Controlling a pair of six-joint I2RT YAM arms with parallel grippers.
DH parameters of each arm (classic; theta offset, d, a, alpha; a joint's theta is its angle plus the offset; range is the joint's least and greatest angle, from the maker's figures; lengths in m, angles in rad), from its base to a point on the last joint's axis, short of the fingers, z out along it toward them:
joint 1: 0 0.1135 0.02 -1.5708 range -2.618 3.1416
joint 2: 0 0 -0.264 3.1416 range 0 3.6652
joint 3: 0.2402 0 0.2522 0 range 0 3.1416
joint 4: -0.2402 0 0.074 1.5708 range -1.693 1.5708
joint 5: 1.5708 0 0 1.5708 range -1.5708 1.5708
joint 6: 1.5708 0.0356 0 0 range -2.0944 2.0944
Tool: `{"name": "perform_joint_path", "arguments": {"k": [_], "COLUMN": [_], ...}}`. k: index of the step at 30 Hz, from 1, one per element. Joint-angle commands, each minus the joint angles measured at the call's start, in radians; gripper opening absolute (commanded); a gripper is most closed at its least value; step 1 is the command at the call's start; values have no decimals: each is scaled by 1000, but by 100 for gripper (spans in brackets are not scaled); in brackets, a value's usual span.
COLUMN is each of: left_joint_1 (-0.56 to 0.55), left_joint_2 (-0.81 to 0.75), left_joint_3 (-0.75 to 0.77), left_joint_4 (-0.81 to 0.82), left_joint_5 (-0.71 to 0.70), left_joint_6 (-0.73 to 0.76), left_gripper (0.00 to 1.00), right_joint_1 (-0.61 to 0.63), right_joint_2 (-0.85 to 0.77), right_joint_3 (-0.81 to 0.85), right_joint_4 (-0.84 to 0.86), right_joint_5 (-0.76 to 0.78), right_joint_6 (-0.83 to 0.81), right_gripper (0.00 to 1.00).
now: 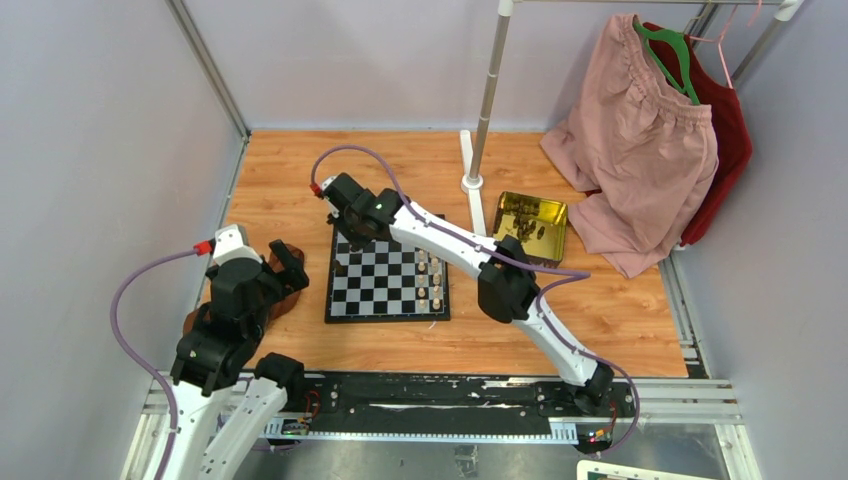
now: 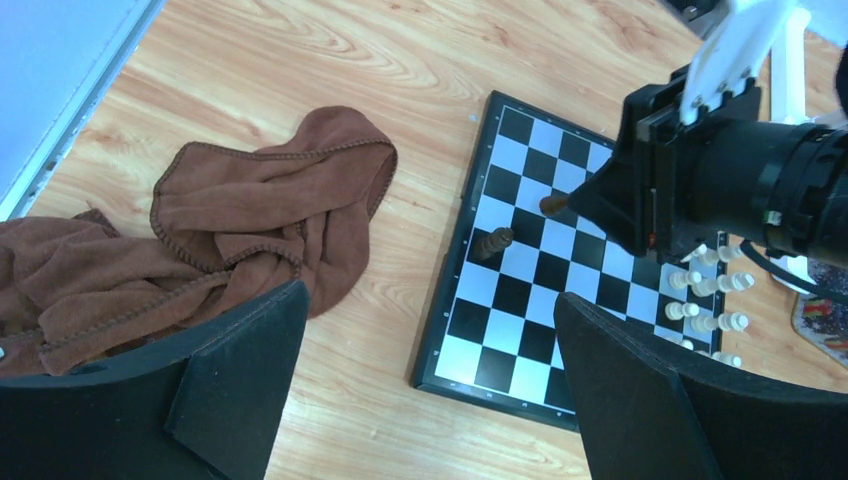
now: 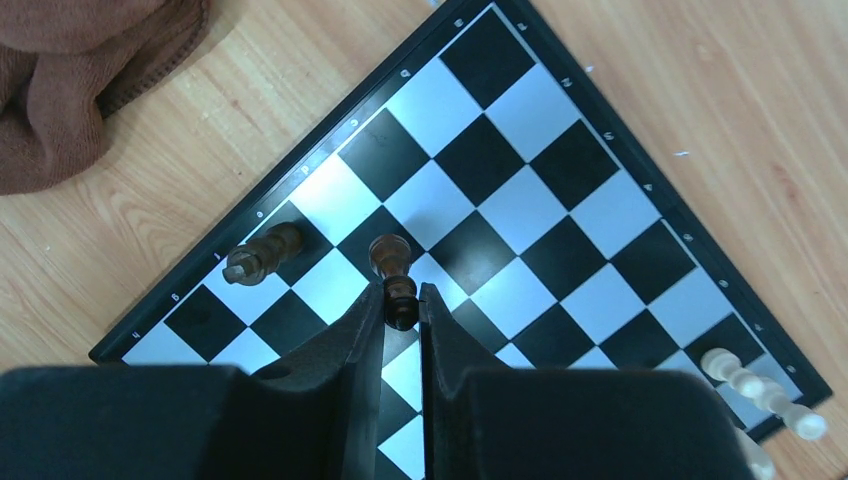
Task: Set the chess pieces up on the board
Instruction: Place the chess piece on the chessboard.
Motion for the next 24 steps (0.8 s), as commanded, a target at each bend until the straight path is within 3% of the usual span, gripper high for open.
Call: {"name": "perform_joint_path", "arguments": {"k": [1,8,17,24], "left_joint_1": [-8,-8,-8,-8], "left_joint_2": [-12,-7,12,22], "left_joint_3": [12,10,13,17], "left_joint_4": [-1,0,1,3], "left_joint_5": [4,7,-7,-4], "left_joint_6": [-14,-11,2,15], "left_gripper": [100,100,100,100], "right_joint_1": [24,32,33,29], "right_joint_2": [43,67,78,91], "right_joint_3": [51,57,56,69], "right_joint_4": [-53,-56,-55,-47], "right_joint_5": [-43,-47,-82,-86], "right_joint_6": [-18,-11,-14,-13], "right_gripper": [0,0,12,12]}}
